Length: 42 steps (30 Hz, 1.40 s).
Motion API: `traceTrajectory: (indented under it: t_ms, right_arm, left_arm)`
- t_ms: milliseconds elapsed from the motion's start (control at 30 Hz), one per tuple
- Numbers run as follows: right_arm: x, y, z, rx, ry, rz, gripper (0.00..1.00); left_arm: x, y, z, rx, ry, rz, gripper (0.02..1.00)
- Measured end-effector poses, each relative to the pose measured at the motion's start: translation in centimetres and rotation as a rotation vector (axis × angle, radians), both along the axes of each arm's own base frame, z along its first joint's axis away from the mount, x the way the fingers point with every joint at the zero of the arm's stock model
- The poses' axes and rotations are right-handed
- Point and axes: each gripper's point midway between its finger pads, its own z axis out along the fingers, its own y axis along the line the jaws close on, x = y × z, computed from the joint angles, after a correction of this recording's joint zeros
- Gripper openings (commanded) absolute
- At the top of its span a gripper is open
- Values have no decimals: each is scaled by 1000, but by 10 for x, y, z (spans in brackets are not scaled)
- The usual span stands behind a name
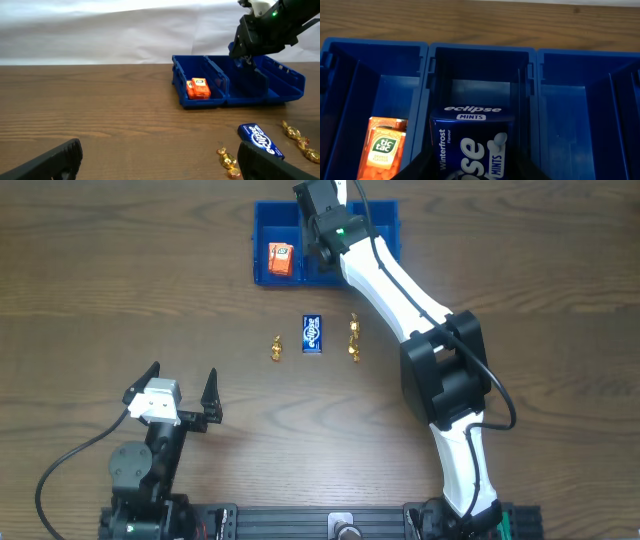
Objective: Sort Candies Into Trays
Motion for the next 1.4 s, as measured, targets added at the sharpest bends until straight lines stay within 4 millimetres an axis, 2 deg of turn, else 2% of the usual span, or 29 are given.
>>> traceTrajectory:
  t_ms: [33,67,100,133,333,467,533,600,667,733,800,900,967,1000,1133,1200,1267,1300,1400]
  right_arm:
    - [0,0,0,-1,-1,-3,467]
    - [0,-1,0,-1,-1,-5,680]
    - [0,-1,0,3,-2,-10,965]
    - [1,-1,1,3,-5,-12,998]
    - [2,0,3,6,-13,-13,998]
    - [-5,-2,7,-12,22,-9,998]
    - [-24,-6,16,-37,71,-6,998]
    - [-66,-4,33,-48,170,1,998]
    - [-95,11,46,-21,220,36,998]
    - [-114,29,46,1,255,70,998]
    - [-130,38,26,4,309,80,998]
    - [-158,30,-34,-35,445,43,1000]
    - [-163,28,-58,-41,479,32,998]
    - [-171,26,-81,-49,527,27,998]
    - [-173,27,-105,-56,568,10,1000]
    - [-174,27,-113,-60,580,5,936]
    - [-174,28,-113,-52,579,-2,763]
    - [-173,28,-113,-48,576,-4,603]
    - [-173,29,-113,-42,574,-8,310]
  left_arm:
    - [0,0,0,0,0,0,998]
    - [0,0,0,0,0,0,998]
    - [0,0,0,0,0,0,998]
    - [0,0,0,0,0,0,998]
    - [0,0,0,0,0,0,998]
    - [0,0,0,0,0,0,998]
    - [0,0,0,0,0,0,998]
    - [0,0,0,0,0,0,998]
    - [0,0,0,0,0,0,996]
    - [0,0,0,0,0,0,998]
    - [0,0,0,0,0,0,996]
    - [0,0,0,0,0,0,998]
    - [0,0,0,0,0,0,998]
    - [0,0,0,0,0,0,998]
    - [0,0,0,0,0,0,998]
    - [0,0,0,0,0,0,998]
    - [0,0,0,0,0,0,998]
    - [0,0,0,0,0,0,998]
    - [0,0,0,0,0,0,998]
